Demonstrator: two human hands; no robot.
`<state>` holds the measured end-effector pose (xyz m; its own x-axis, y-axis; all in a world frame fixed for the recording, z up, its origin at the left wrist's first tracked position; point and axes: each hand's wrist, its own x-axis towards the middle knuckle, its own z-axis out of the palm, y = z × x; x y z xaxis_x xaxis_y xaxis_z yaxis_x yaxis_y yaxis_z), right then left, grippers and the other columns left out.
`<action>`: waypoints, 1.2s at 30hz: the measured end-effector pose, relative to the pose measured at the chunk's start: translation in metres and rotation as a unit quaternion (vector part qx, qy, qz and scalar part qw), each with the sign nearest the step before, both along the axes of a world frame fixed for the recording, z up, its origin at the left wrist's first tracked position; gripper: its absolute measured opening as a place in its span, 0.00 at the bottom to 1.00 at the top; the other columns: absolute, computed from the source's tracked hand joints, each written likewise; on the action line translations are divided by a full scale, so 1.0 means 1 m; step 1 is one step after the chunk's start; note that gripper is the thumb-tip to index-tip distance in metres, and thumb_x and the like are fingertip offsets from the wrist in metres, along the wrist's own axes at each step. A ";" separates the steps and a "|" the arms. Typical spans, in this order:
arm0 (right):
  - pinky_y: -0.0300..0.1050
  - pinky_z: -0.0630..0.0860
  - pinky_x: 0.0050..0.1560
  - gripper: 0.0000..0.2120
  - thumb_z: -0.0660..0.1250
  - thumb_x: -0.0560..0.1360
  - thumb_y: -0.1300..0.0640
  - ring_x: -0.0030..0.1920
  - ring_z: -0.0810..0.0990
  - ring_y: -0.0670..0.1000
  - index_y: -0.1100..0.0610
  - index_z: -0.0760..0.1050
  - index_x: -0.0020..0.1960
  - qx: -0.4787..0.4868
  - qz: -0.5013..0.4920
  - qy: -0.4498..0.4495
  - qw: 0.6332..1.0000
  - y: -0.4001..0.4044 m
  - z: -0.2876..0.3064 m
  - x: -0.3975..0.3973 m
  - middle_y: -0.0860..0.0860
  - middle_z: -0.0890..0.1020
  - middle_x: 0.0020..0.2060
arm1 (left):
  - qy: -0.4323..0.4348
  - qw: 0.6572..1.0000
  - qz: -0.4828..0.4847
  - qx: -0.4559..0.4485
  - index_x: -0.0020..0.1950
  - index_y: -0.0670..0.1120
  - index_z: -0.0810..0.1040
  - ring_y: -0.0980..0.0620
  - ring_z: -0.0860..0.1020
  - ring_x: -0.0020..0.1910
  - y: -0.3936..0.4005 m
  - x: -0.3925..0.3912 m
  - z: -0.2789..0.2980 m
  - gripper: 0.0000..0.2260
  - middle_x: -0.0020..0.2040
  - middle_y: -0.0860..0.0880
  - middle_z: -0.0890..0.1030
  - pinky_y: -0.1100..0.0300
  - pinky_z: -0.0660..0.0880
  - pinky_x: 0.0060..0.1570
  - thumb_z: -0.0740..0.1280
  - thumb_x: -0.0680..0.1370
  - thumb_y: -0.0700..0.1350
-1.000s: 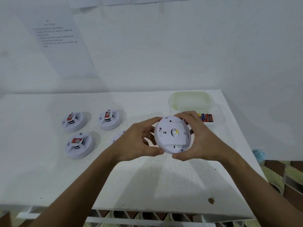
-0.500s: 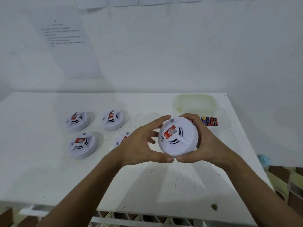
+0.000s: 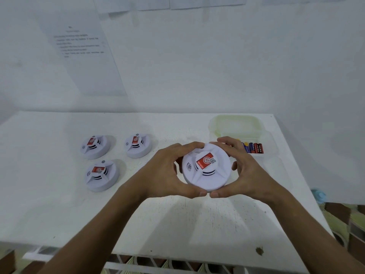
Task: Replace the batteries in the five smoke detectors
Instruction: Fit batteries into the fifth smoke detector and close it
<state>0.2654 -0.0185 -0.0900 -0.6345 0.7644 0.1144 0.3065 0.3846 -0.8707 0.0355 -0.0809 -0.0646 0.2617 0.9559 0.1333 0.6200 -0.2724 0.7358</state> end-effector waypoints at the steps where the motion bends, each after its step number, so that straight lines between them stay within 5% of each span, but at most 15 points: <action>1: 0.36 0.70 0.53 0.50 0.80 0.49 0.38 0.69 0.65 0.40 0.35 0.66 0.69 0.002 -0.001 -0.002 1.000 0.000 0.000 -0.001 0.37 0.61 0.70 | 0.001 1.000 0.000 0.006 0.71 0.58 0.68 0.53 0.76 0.59 -0.001 0.000 0.000 0.39 0.62 0.58 0.77 0.67 0.77 0.52 0.78 0.62 0.59; 8: 0.36 0.71 0.52 0.50 0.81 0.50 0.38 0.68 0.67 0.40 0.34 0.66 0.70 0.010 0.000 -0.006 1.000 -0.004 -0.002 -0.005 0.37 0.62 0.70 | 0.011 1.000 0.005 0.018 0.68 0.65 0.65 0.55 0.76 0.57 -0.006 -0.005 0.000 0.36 0.60 0.60 0.78 0.66 0.75 0.53 0.74 0.62 0.64; 17: 0.40 0.73 0.53 0.51 0.82 0.50 0.40 0.68 0.68 0.44 0.36 0.67 0.71 0.003 0.006 -0.001 1.000 -0.008 -0.003 -0.009 0.40 0.64 0.70 | -0.010 1.000 0.001 0.005 0.70 0.58 0.68 0.47 0.77 0.61 -0.007 -0.011 -0.005 0.37 0.62 0.55 0.79 0.48 0.76 0.60 0.75 0.64 0.64; 26: 0.41 0.74 0.53 0.50 0.82 0.50 0.39 0.67 0.69 0.43 0.36 0.67 0.70 0.002 0.005 -0.005 1.000 -0.009 -0.001 -0.011 0.40 0.64 0.70 | -0.006 1.000 0.000 0.017 0.68 0.64 0.68 0.50 0.78 0.60 -0.008 -0.009 -0.002 0.34 0.61 0.58 0.79 0.50 0.77 0.59 0.75 0.64 0.63; 36: 0.41 0.74 0.53 0.51 0.81 0.49 0.39 0.67 0.69 0.43 0.36 0.67 0.71 -0.004 -0.001 -0.006 1.000 -0.011 -0.001 -0.011 0.39 0.64 0.69 | 0.006 1.000 0.004 0.008 0.72 0.55 0.69 0.49 0.78 0.59 -0.006 -0.013 -0.007 0.40 0.61 0.54 0.79 0.49 0.77 0.57 0.74 0.63 0.66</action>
